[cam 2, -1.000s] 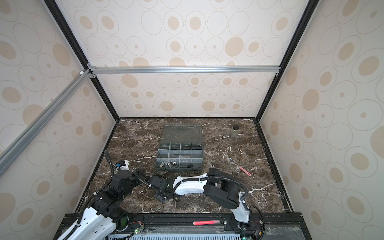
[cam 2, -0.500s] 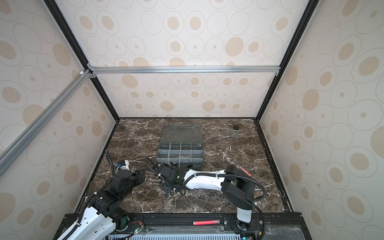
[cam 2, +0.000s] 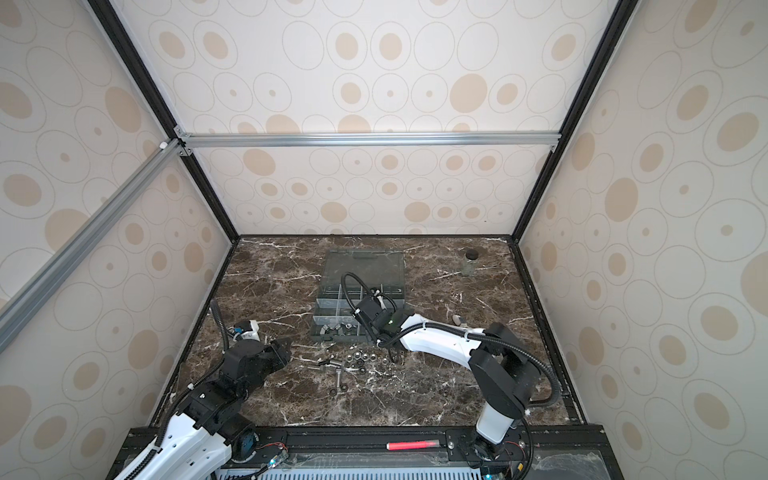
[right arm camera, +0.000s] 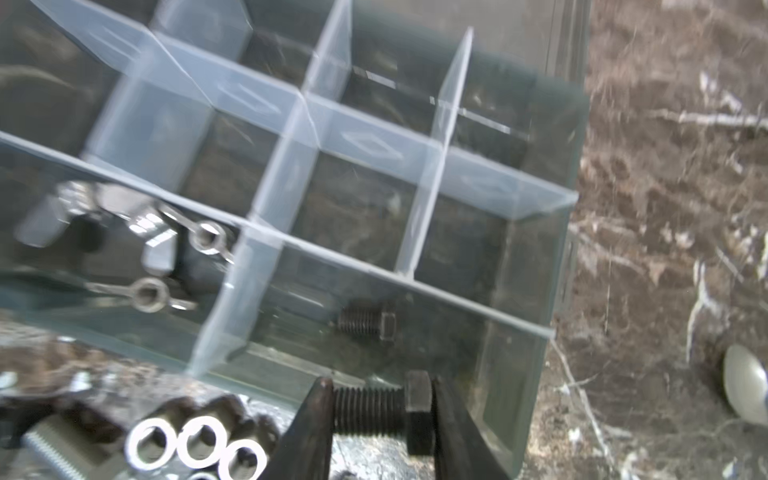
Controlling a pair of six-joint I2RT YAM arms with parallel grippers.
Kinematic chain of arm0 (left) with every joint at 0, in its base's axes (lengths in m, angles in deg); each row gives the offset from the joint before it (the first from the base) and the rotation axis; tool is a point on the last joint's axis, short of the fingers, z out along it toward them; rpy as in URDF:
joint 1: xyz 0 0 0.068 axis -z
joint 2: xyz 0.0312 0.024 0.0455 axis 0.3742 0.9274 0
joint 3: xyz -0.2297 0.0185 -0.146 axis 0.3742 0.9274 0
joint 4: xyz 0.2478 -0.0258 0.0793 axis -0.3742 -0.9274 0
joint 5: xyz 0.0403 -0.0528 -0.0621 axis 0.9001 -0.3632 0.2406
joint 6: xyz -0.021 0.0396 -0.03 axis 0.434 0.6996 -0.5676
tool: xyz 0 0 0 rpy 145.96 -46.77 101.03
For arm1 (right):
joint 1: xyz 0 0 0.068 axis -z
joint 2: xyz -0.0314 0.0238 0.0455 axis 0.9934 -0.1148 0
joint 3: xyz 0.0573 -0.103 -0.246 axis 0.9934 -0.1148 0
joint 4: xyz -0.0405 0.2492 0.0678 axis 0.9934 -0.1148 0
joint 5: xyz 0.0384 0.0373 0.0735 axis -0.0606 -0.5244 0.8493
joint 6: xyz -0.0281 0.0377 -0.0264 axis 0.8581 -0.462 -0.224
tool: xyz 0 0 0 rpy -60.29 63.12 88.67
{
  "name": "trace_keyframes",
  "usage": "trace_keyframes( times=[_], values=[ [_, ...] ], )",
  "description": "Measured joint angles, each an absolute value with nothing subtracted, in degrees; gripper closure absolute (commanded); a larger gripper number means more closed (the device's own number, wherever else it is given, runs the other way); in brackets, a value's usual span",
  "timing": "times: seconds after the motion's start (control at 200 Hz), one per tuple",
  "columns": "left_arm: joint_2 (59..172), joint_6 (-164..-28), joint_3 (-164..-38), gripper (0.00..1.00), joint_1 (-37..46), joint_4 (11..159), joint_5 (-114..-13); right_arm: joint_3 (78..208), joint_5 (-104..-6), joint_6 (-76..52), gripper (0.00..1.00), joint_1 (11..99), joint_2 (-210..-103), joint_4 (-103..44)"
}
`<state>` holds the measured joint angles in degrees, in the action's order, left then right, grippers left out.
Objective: Sort the screws and nuts into containers
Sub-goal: 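Lift the black bolt with the right gripper and carry it to the organizer, then lower the black bolt into the compartment and open the right gripper, then draw the right gripper back above the nuts while the left gripper moves over the bolts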
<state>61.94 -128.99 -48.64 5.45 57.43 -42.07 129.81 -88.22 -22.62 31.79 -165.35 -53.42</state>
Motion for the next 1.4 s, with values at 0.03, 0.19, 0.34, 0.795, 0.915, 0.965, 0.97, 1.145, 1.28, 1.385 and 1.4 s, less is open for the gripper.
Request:
trace_keyframes(
  times=[0.03, 0.19, 0.34, 0.795, 0.915, 0.965, 0.97, 1.145, 1.28, 1.385, 1.4],
  values=[
    [61.94, -128.99, -48.64, 0.43, 5.45, 57.43, -42.14, 129.67, -88.35, -23.25, 0.68, 31.81, -165.85, -53.62],
    [61.97, -128.97, -48.64, 0.43, 5.45, 57.46, -42.34, 129.61, -88.55, -25.28, 0.55, 32.12, -167.34, -53.75],
    [61.97, -128.97, -48.64, 0.43, 5.45, 57.48, -42.36, 129.89, -88.52, -25.9, 0.43, 32.12, -167.4, -53.75],
    [63.67, -128.9, -48.64, 0.43, 5.45, 59.1, -43.34, 131.51, -89.75, -23.75, 0.42, 32.16, -159.49, -54.06],
    [65.38, -128.1, -48.66, 0.46, 5.42, 60.1, -44.61, 129.85, -89.53, -24.06, 0.42, 32.16, -157.92, -53.62],
    [66.51, -127.61, -48.71, 0.47, 5.42, 60.82, -45.37, 128.58, -89.27, -24.19, 0.42, 32.16, -157.26, -53.75],
    [66.69, -127.61, -48.71, 0.48, 5.42, 60.93, -45.53, 128.52, -89.25, -24.19, 0.42, 32.16, -157.22, -53.77],
    [73.2, -126.08, -49.6, 0.52, 5.4, 64.45, -49.64, 125.0, -88.9, -24.91, 0.42, 32.23, -155.12, -54.8],
    [79.91, -124.64, -51.51, 0.55, 5.45, 66.72, -52.89, 123.12, -88.92, -25.57, 0.42, 32.29, -152.69, -55.37],
    [83.45, -123.61, -52.99, 0.55, 6.04, 67.77, -54.68, 121.63, -89.01, -26.46, 0.42, 32.32, -150.7, -55.26],
    [83.76, -123.48, -53.12, 0.55, 6.12, 67.95, -54.88, 121.41, -89.05, -26.53, 0.42, 32.32, -150.51, -55.28]
  ],
)
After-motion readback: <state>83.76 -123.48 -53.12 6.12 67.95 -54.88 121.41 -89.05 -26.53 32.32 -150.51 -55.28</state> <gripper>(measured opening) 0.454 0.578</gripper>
